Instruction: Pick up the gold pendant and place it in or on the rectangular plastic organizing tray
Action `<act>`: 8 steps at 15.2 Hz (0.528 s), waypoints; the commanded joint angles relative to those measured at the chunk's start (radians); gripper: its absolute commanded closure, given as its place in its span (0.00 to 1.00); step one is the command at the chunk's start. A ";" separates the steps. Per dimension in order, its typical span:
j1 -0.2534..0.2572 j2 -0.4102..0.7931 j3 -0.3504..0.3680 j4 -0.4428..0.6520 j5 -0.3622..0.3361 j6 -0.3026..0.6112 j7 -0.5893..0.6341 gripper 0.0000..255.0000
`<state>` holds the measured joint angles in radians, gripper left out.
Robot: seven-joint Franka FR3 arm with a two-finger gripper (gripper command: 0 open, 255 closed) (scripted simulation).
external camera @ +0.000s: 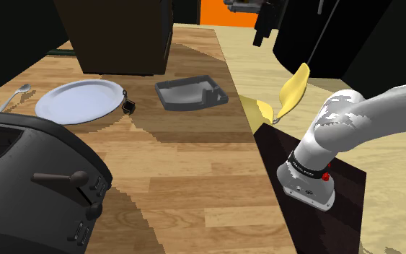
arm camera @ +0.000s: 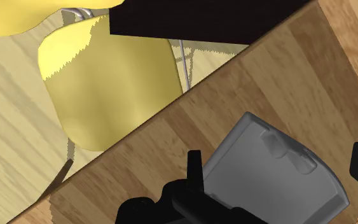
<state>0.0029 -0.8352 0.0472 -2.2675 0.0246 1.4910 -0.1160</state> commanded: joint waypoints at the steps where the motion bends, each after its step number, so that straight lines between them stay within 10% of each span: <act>1: 0.000 0.000 0.000 0.000 0.000 0.000 0.000 0.00; 8: 0.012 0.143 0.147 0.019 0.051 0.152 0.152 0.00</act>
<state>0.0134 -0.7148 0.1719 -2.2477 0.0695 1.6151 0.0128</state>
